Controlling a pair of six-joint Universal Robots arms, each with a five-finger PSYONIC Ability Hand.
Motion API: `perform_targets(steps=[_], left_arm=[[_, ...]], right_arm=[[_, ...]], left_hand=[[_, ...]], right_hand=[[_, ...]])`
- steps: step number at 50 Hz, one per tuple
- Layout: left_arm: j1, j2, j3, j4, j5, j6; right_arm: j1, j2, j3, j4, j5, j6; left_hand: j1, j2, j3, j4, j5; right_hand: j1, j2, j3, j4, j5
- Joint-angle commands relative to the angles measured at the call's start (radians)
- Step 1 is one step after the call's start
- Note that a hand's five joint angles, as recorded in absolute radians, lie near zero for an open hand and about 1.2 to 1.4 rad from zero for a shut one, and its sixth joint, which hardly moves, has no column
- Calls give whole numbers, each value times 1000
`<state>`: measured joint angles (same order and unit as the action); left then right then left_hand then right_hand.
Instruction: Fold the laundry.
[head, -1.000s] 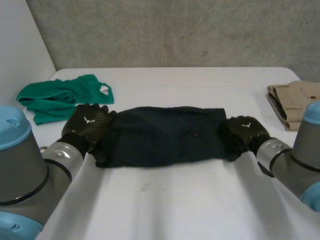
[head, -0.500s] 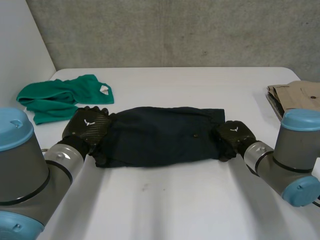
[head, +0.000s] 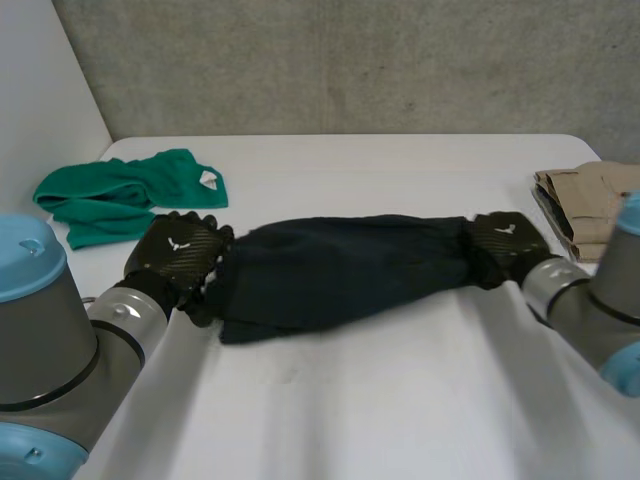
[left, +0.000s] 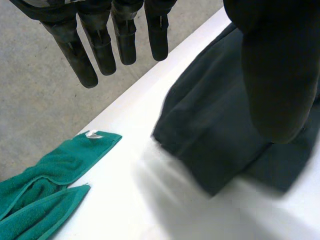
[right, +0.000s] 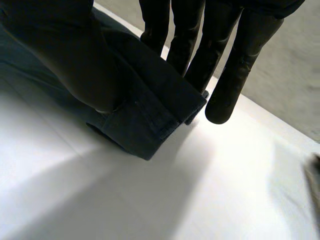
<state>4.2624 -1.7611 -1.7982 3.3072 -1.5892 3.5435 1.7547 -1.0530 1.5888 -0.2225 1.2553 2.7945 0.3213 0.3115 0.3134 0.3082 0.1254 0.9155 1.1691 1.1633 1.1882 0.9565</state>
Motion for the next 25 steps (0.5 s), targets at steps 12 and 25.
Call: perform_targets(steps=[12,25], left_arm=[[-3,5,-1,0,-2,0],[11,29,0,0,-5,-24]], right_arm=[[-170,-99,37,23,-48,-285],[279,-53,-135,23,-200,-461]], left_hand=[[-14,-4,-6,-1,8],[-90,-80,-82,-77,-69]], right_hand=[[481,227,233,208,265],[481,227,233,208,265]])
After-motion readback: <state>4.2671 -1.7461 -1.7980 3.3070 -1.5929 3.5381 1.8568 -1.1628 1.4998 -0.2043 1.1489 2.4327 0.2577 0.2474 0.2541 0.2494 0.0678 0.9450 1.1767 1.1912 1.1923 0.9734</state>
